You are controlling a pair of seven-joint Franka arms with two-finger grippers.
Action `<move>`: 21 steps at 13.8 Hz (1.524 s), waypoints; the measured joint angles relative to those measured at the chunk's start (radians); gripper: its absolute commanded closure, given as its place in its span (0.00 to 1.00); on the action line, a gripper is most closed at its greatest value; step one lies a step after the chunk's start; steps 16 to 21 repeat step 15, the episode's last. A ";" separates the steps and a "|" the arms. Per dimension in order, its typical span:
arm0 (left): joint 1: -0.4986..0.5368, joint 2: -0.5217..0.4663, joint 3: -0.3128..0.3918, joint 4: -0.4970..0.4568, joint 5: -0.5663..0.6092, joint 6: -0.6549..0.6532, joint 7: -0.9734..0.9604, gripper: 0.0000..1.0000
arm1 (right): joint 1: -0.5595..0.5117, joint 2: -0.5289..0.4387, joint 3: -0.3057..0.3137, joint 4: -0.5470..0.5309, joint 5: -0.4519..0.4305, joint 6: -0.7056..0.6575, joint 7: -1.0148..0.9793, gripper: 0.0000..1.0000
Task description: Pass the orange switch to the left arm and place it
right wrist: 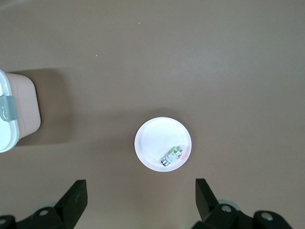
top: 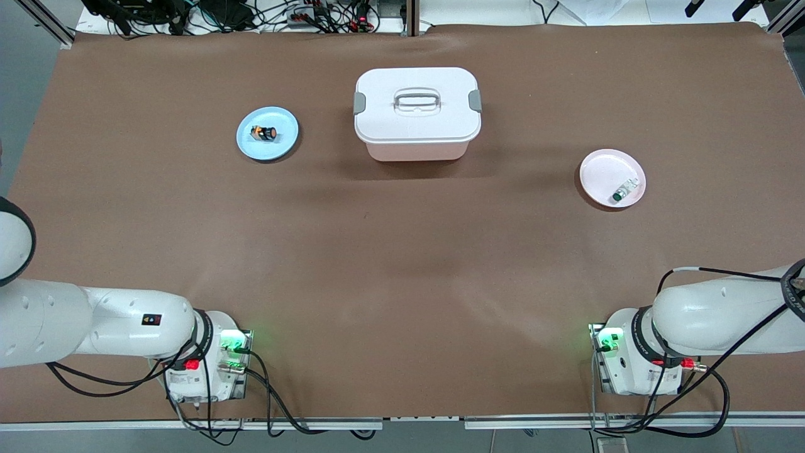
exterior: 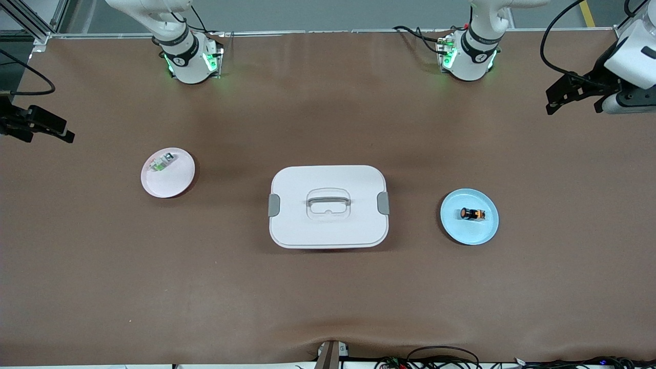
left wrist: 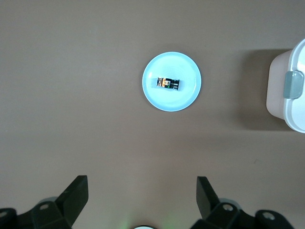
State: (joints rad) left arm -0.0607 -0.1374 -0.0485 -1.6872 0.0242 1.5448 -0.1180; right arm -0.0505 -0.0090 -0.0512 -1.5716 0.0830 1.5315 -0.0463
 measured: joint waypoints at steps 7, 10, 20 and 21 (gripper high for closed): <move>0.000 0.042 0.000 0.035 0.000 0.011 0.000 0.00 | 0.003 -0.029 -0.003 -0.049 -0.009 0.035 0.047 0.00; 0.000 0.042 0.000 0.046 0.000 0.011 -0.001 0.00 | 0.019 -0.034 -0.001 -0.050 -0.031 0.043 0.095 0.00; 0.000 0.042 0.000 0.053 0.000 0.008 -0.001 0.00 | 0.020 -0.034 -0.002 -0.051 -0.033 0.054 0.100 0.00; 0.000 0.042 0.000 0.053 0.000 0.008 -0.001 0.00 | 0.020 -0.034 -0.002 -0.051 -0.033 0.054 0.100 0.00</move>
